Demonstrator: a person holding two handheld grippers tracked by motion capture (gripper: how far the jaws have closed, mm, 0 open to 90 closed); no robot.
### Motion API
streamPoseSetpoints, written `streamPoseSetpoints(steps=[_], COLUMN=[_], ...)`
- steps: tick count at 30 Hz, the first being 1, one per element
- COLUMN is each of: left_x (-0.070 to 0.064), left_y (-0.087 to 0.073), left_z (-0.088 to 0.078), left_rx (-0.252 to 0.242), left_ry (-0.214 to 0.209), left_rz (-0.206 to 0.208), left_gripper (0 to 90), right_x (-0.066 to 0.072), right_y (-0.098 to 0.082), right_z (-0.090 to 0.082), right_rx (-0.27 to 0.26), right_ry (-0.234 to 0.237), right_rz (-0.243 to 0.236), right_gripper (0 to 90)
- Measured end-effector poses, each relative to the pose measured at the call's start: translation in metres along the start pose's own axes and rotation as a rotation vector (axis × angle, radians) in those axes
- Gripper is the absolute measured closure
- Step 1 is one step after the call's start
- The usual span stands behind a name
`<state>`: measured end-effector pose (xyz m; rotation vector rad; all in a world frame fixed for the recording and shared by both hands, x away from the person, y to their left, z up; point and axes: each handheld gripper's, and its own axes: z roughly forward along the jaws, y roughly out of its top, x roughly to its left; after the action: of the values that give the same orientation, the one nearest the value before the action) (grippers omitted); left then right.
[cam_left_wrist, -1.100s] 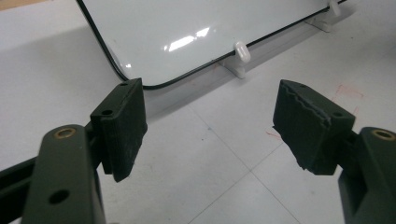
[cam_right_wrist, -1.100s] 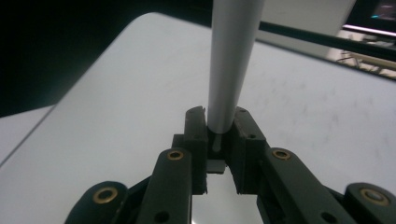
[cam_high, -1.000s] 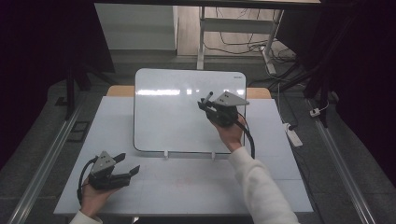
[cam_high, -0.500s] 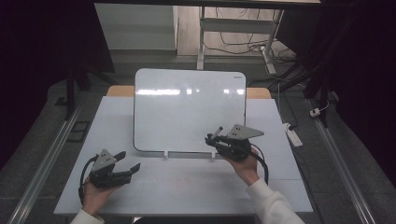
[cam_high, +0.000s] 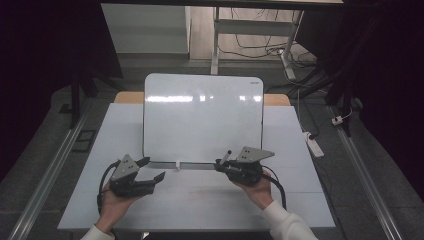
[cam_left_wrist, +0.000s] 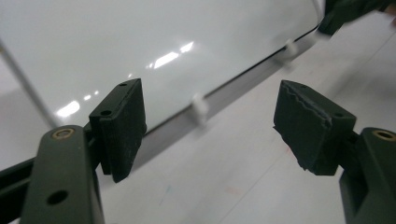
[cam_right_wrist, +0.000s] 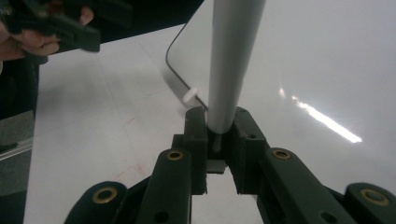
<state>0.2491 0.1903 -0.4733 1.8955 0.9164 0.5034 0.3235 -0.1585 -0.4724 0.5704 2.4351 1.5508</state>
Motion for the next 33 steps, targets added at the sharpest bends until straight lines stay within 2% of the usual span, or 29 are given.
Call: streamPoseSetpoints(steps=[3,6,13,18,21,25,28,29,33], left_x=[-0.011,-0.021,-0.044,-0.060,-0.067,-0.072,-0.073,-0.072,-0.071], left_y=[0.015,0.028,0.056,0.068,0.070,0.072,0.072,0.072,0.071], left_z=[0.007,0.014,0.033,0.051,0.060,0.068,0.068,0.068,0.066], left_rx=[-0.018,-0.030,-0.056,-0.053,-0.045,-0.042,-0.046,-0.046,-0.041], left_ry=[-0.034,-0.109,-0.197,-0.254,-0.284,-0.299,-0.285,-0.280,-0.260], left_rz=[0.031,0.054,0.109,0.139,0.153,0.165,0.168,0.167,0.176], left_gripper=[26.2,29.0,34.5,37.7,43.0,60.4,74.7,77.9,80.9], right_x=[0.005,0.009,0.018,0.022,0.022,0.021,0.021,0.022,0.022], right_y=[-0.001,-0.002,0.000,0.000,-0.001,-0.001,-0.002,-0.002,-0.003], right_z=[0.006,0.012,0.022,0.026,0.026,0.027,0.026,0.027,0.027], right_rx=[0.008,0.016,0.024,0.030,0.034,0.038,0.038,0.036,0.041], right_ry=[0.023,0.045,0.083,0.096,0.097,0.095,0.095,0.099,0.102], right_rz=[0.000,0.014,0.023,0.020,0.027,0.038,0.039,0.041,0.050], right_gripper=[78.0,78.0,78.0,78.0,78.0,78.0,77.9,77.9,77.9])
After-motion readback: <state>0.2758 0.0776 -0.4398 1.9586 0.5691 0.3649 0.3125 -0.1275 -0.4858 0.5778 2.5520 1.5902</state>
